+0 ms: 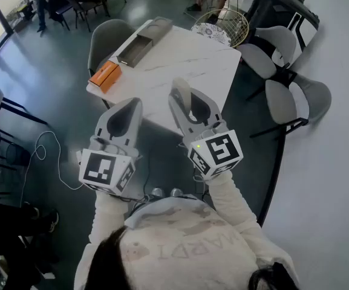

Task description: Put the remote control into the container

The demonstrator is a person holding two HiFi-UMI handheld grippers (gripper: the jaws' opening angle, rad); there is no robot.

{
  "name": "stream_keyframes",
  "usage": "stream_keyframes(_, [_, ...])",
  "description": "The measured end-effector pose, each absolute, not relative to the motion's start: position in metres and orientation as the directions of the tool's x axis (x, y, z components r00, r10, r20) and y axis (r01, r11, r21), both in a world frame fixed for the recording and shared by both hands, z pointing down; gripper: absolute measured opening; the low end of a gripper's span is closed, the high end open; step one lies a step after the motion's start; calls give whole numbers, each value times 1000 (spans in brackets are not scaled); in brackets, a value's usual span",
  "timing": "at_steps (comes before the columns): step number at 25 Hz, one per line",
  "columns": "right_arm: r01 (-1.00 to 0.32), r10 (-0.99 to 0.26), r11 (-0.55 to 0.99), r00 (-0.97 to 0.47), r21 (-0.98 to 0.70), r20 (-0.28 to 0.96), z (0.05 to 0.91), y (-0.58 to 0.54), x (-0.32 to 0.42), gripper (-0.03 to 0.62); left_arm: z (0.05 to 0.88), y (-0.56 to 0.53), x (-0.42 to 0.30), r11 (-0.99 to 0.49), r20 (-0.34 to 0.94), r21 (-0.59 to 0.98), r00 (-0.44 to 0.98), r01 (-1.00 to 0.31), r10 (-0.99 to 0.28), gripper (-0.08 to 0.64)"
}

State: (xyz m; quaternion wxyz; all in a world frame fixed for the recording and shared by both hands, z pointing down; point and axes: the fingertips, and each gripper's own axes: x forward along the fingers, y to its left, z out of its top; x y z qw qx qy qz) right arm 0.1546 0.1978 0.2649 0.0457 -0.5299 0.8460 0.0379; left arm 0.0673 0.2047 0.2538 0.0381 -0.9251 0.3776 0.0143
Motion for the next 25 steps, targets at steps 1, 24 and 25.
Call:
stream_keyframes(1, [-900, -893, 435, -434, 16, -118, 265, 198, 154, 120, 254, 205, 67, -712, -55, -62, 715, -699, -697, 15])
stream_keyframes(24, [-906, -902, 422, -417, -23, -114, 265, 183, 129, 120, 254, 192, 37, -721, -66, -43, 722, -691, -688, 15])
stream_keyframes(25, [-906, -902, 422, -418, -22, -110, 265, 180, 126, 120, 254, 191, 34, -723, -68, -43, 724, -690, -687, 15])
